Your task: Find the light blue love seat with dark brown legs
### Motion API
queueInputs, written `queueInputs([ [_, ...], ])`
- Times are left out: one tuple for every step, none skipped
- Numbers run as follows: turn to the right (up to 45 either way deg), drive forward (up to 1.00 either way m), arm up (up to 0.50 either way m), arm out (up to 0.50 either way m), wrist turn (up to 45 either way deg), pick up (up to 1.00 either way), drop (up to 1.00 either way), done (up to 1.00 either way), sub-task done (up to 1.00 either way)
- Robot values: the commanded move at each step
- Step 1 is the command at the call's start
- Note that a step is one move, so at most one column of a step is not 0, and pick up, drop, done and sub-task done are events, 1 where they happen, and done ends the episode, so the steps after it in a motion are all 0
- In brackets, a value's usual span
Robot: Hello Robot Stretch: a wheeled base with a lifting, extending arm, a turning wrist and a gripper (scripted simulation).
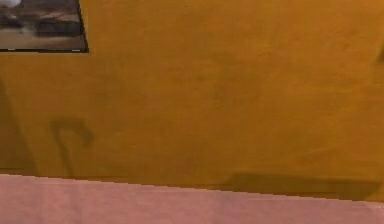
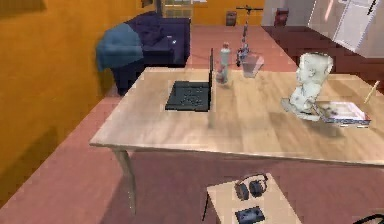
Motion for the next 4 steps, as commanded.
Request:
queueInputs([
  [-12.0,0.00,0.00,0.00,0.0,0.00,0.00,0.00,0.00],
  [0.0,0.45,0.00,0.00,0.0,0.00,0.00,0.00,0.00],
  [-15.0,0.00,0.00,0.00,0.0,0.00,0.00,0.00,0.00],
  [0.0,0.55,0.00,0.00,0.0,0.00,0.00,0.00,0.00],
])
